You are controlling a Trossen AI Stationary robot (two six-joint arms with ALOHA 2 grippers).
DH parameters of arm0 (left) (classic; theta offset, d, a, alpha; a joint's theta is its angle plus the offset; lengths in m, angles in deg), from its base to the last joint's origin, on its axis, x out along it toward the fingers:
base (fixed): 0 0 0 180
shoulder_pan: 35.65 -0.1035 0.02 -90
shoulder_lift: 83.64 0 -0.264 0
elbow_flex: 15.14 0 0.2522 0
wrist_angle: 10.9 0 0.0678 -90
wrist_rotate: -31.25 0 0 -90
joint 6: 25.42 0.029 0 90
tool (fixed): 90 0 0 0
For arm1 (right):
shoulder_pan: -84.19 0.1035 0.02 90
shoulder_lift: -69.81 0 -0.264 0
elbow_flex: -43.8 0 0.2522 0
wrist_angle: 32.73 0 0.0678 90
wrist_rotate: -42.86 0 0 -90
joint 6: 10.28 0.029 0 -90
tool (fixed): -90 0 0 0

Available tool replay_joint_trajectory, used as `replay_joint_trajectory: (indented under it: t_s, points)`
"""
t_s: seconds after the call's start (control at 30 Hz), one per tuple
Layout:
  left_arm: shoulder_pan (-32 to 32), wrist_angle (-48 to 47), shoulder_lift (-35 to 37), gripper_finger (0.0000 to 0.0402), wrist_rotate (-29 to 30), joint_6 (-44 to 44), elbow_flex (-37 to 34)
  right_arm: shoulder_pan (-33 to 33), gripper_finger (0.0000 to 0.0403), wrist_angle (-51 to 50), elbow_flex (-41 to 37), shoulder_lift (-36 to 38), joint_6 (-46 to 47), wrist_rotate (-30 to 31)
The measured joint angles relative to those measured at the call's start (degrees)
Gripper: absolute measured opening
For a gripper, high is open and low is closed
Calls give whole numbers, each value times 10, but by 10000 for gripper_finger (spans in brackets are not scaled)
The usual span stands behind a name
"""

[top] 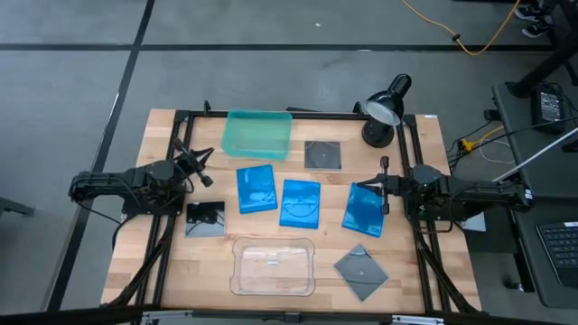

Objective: Pick & place jewel cases by type
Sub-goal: Put the left blue cd case into the green bin

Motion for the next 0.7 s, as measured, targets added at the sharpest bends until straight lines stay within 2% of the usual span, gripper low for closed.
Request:
replay_joint_trajectory:
  t_s: [0.1, 0.33, 0.57, 0.7]
  points:
    - [0, 0, 0, 10, -9, 0, 0, 0, 12, 3, 0, 0, 5, 0]
    - [-1, 23, 0, 8, 3, 14, -1, 0, 12, 44, 0, 0, 114, -15]
    - [-1, 100, 0, 11, -14, -185, -1, 0, 12, 141, 0, 0, 236, -16]
    - [-1, 125, 0, 10, 13, -210, -1, 0, 12, 146, 0, 0, 276, -16]
